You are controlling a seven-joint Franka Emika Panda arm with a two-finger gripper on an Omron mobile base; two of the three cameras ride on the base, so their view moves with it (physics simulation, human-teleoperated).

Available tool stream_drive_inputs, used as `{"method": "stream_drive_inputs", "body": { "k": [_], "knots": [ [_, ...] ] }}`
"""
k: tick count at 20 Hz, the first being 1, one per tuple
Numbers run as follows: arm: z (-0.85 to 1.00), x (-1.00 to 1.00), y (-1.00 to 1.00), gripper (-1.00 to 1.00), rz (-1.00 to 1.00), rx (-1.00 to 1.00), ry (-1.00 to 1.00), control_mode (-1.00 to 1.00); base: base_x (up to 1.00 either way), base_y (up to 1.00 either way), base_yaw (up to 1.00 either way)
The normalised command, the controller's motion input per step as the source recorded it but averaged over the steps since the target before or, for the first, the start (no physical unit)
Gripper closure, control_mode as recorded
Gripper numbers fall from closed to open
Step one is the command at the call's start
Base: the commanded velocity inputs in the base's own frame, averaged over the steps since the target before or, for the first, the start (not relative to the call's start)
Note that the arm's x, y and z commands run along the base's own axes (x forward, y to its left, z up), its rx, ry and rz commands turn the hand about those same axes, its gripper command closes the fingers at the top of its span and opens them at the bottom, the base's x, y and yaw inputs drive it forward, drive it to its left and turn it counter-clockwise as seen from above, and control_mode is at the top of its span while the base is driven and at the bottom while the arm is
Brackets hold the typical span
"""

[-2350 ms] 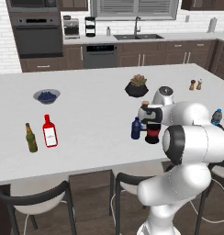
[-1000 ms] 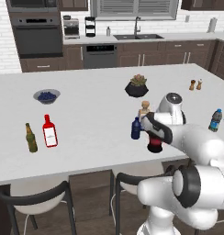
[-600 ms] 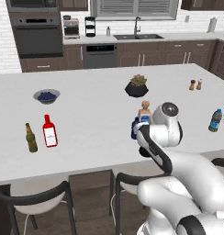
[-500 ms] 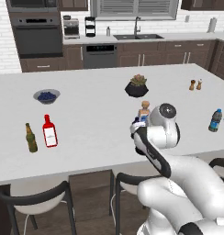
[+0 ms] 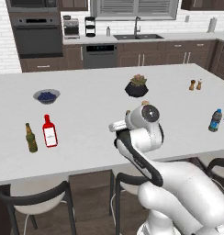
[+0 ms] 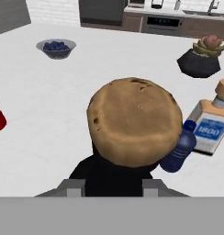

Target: Move the plastic bottles in the middle to the plastics group, and the glass bottles in the middle to the glass group.

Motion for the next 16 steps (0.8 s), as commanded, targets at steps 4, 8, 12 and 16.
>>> {"method": "stream_drive_inputs", "body": {
  "k": [4, 8, 12, 16],
  "knots": [
    [0.20, 0.27, 0.77, 1.00, 0.14, 0.00, 0.00, -1.00, 0.00, 0.00, 0.00],
    [0.06, 0.38, 0.81, 1.00, 0.11, 0.00, 0.00, -1.00, 0.00, 0.00, 0.00],
    [0.00, 0.47, 0.73, 1.00, 0.08, 0.00, 0.00, -1.00, 0.00, 0.00, 0.00],
    [0.00, 0.60, 0.57, 1.00, 0.03, -0.01, 0.00, -1.00, 0.00, 0.00, 0.00]
  ]
}}
